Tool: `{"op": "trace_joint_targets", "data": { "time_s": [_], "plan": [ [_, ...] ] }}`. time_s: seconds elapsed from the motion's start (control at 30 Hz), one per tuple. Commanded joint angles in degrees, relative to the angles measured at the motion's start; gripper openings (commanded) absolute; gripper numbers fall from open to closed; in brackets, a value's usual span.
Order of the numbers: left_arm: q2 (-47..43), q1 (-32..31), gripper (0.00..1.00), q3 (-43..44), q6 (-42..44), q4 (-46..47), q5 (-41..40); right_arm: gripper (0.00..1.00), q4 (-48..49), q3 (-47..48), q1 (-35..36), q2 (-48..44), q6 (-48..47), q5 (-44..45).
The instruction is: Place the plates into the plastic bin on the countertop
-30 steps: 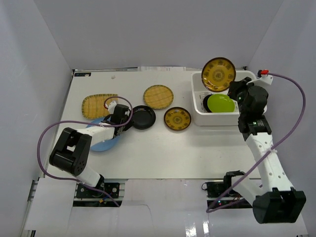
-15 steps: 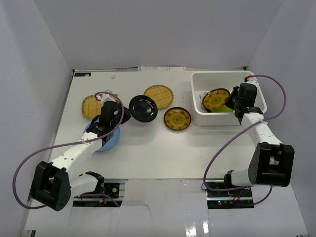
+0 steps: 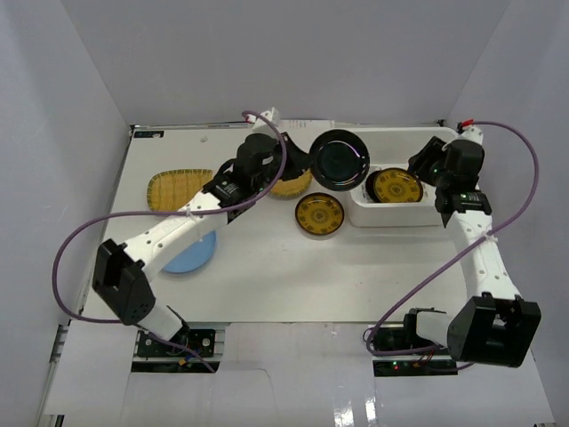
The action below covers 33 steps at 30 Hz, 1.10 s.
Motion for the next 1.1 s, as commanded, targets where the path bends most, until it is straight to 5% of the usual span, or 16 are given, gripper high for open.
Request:
{"op": "trace_joint_targets", "data": {
  "time_s": [0.0, 0.17, 0.4, 0.7, 0.8, 0.83, 0.87, 0.97, 1.07],
  "plan": [
    [6.51, -2.2, 0.0, 8.53, 1.67, -1.38, 0.05, 0.51, -0.73, 7.84, -0.6, -7.38, -0.47, 0.87],
    [16.79, -5.63, 0.0, 18.99, 0.71, -2.34, 1.54, 0.37, -0.74, 12.85, -0.6, -15.91, 1.64, 0.27],
    [32.79, -8.8, 0.0, 40.41, 0.97, -7.35, 0.67, 0.36, -1.26, 13.48, -0.51, -21.28, 4.89, -10.46],
    [43.53, -8.71, 0.02, 50.64, 2.55, -10.69, -3.64, 0.36, -1.44, 5.31, -0.51, -26.29, 5.86, -16.26],
    [43.44, -7.4, 0.41, 50.82, 4.04, -10.17, -4.26, 0.36, -0.39, 0.92, -0.34, -28.66, 7.61, -19.59],
    [43.36, -6.96, 0.6, 51.26, 4.57, -10.26, -3.56, 0.37, -0.04, -1.96, 0.36, -29.54, 8.32, -21.78],
    [42.66, -6.43, 0.68, 51.26, 4.92, -10.26, -3.29, 0.37, 0.66, -3.38, 0.8, -29.89, 9.63, -22.5],
    [40.9, -4.23, 0.8, 50.47, 6.77, -10.87, -3.03, 0.39, 2.51, -9.97, 2.56, -31.56, 11.39, -24.44],
    [36.25, -1.77, 0.82, 46.0, 7.99, -10.44, -2.24, 0.4, 5.49, -17.42, 5.27, -33.23, 14.47, -25.32]
  ]
}}
